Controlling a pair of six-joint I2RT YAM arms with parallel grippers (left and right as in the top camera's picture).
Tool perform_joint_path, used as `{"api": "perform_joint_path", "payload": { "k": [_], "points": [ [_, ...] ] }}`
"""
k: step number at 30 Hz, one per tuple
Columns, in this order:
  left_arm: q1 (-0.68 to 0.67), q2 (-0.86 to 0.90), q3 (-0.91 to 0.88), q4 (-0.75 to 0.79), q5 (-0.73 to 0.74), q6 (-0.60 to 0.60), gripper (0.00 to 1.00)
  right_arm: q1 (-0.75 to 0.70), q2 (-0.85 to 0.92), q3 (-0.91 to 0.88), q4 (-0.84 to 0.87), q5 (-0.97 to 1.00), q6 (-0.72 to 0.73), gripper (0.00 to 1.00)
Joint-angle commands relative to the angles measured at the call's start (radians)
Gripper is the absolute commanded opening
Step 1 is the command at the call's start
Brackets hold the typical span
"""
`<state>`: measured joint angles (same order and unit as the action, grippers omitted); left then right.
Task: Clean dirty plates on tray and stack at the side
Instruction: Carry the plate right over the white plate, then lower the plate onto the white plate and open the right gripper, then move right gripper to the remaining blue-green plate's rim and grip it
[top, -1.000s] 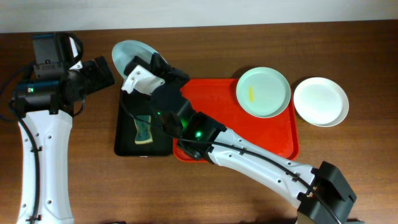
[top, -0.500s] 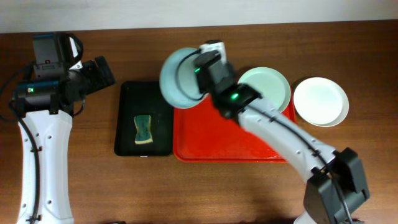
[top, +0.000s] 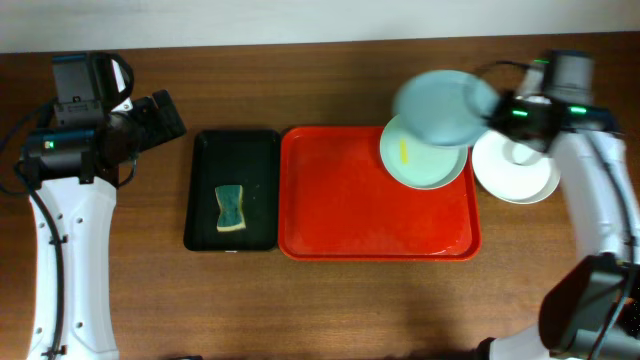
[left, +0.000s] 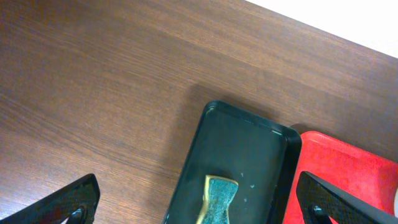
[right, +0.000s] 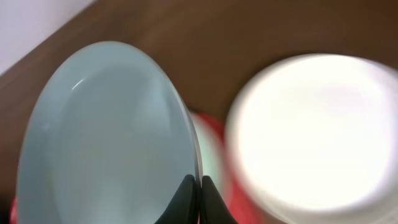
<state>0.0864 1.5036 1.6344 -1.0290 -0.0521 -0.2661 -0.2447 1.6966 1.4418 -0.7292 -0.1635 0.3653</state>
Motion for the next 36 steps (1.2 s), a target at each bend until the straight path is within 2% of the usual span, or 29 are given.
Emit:
{"api": "perform_joint_path", "payload": {
  "k": [1,4,8,15,24,26,27,28,29,32,36],
  "points": [
    [0.003,0.005,0.003,0.001,0.007,-0.009,0.99,-0.199,-0.021,0.01,-0.04,-0.057,0.008,0.04],
    [0.003,0.005,0.003,0.001,0.007,-0.009,0.99,-0.333,0.003,0.005,-0.077,-0.039,0.007,0.04],
    [0.003,0.005,0.003,0.001,0.007,-0.009,0.99,-0.443,0.049,-0.031,-0.107,-0.039,0.007,0.04],
    [0.003,0.005,0.003,0.001,0.007,-0.009,0.99,-0.43,0.117,-0.13,-0.062,-0.038,0.007,0.04],
    [0.003,0.005,0.003,0.001,0.007,-0.009,0.99,-0.355,0.139,-0.132,-0.007,-0.042,0.006,0.05],
    [0.003,0.005,0.003,0.001,0.007,-0.009,0.99,-0.33,0.139,-0.132,-0.007,-0.042,0.006,0.16],
    [0.003,0.005,0.003,0.001,0.007,-0.009,0.99,-0.321,0.139,-0.132,-0.012,-0.041,0.006,0.34],
    [0.003,0.005,0.003,0.001,0.007,-0.009,0.99,-0.315,0.139,-0.132,-0.022,-0.035,0.006,0.48],
    [0.003,0.005,0.003,0.001,0.007,-0.009,0.99,-0.312,0.139,-0.132,-0.034,-0.035,0.007,0.55],
    [0.003,0.005,0.003,0.001,0.007,-0.009,0.99,-0.312,0.138,-0.129,-0.06,-0.036,0.006,0.66],
    [0.003,0.005,0.003,0.001,0.007,-0.009,0.99,-0.311,0.137,-0.119,-0.114,-0.079,0.006,0.67]
  ]
}}
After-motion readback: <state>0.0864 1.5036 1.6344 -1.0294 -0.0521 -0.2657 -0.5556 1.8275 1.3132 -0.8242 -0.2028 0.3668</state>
